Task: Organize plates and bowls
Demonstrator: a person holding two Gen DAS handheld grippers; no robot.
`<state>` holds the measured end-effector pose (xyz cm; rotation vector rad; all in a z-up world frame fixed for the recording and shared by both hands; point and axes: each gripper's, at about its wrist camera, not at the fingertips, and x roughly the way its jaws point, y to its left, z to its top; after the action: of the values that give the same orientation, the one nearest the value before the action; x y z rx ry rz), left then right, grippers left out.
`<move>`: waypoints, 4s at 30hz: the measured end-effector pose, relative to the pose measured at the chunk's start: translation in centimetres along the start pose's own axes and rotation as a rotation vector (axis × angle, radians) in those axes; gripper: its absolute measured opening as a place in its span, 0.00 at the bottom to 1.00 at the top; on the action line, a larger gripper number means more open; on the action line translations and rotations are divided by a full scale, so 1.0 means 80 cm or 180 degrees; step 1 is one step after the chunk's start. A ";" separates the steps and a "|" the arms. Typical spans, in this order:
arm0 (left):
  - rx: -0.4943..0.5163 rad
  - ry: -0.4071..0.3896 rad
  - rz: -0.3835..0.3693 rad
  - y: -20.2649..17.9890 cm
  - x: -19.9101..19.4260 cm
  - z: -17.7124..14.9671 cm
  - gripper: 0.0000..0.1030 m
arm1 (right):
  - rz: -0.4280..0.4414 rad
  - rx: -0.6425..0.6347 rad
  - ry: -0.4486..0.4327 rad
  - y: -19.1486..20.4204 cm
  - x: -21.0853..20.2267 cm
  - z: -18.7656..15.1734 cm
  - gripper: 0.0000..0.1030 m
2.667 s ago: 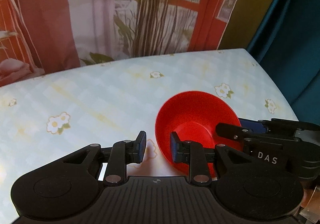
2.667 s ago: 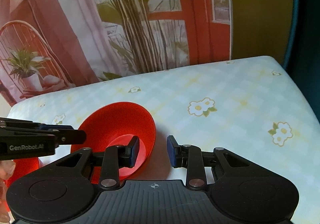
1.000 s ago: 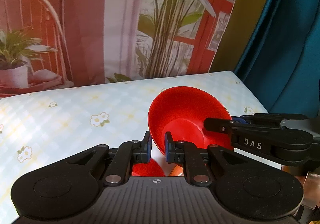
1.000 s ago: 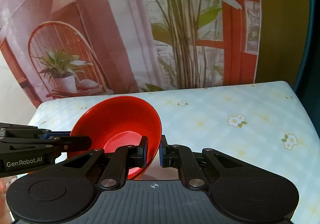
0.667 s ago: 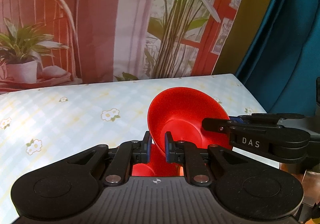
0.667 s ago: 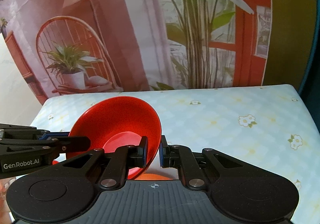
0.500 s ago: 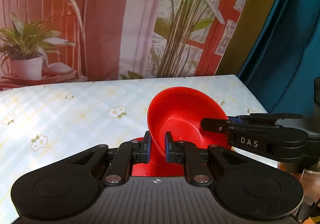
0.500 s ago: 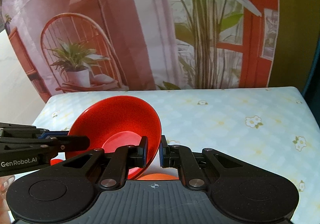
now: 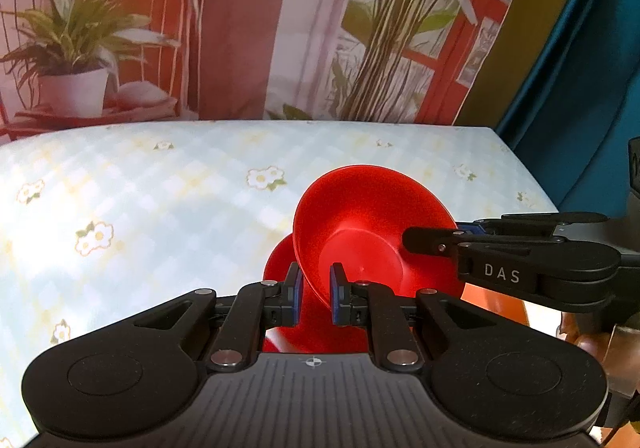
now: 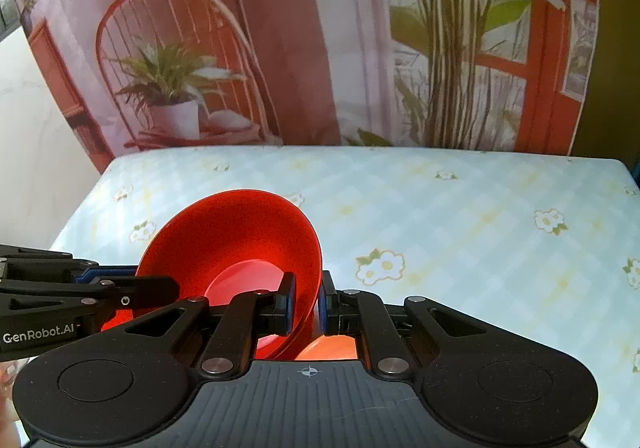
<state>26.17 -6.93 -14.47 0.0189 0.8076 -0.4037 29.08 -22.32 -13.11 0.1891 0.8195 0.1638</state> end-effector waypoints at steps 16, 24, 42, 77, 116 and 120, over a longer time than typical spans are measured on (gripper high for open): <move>-0.0079 0.0056 -0.0010 0.008 0.008 -0.007 0.14 | -0.0010 -0.0087 0.0111 0.009 0.011 -0.003 0.10; -0.0084 0.0077 -0.0031 0.010 0.009 -0.007 0.15 | -0.0024 -0.0133 0.0141 0.010 0.012 -0.003 0.10; -0.0053 0.0132 0.0083 0.011 0.021 -0.010 0.15 | -0.0091 -0.0296 0.0222 0.020 0.029 -0.004 0.10; 0.0024 -0.0129 0.0220 0.031 -0.043 -0.021 0.15 | -0.0057 -0.0276 -0.0100 0.047 -0.015 -0.023 0.15; -0.0404 0.0043 0.0249 0.120 -0.053 -0.093 0.23 | 0.0249 -0.0074 0.0136 0.134 0.012 -0.088 0.21; -0.0387 0.0084 0.0188 0.117 -0.045 -0.095 0.27 | 0.0264 -0.0052 0.0165 0.132 0.018 -0.087 0.21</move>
<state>22.00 4.20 -18.46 -0.0650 0.8543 -0.2985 24.12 -11.01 -16.35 0.2042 0.8621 0.2542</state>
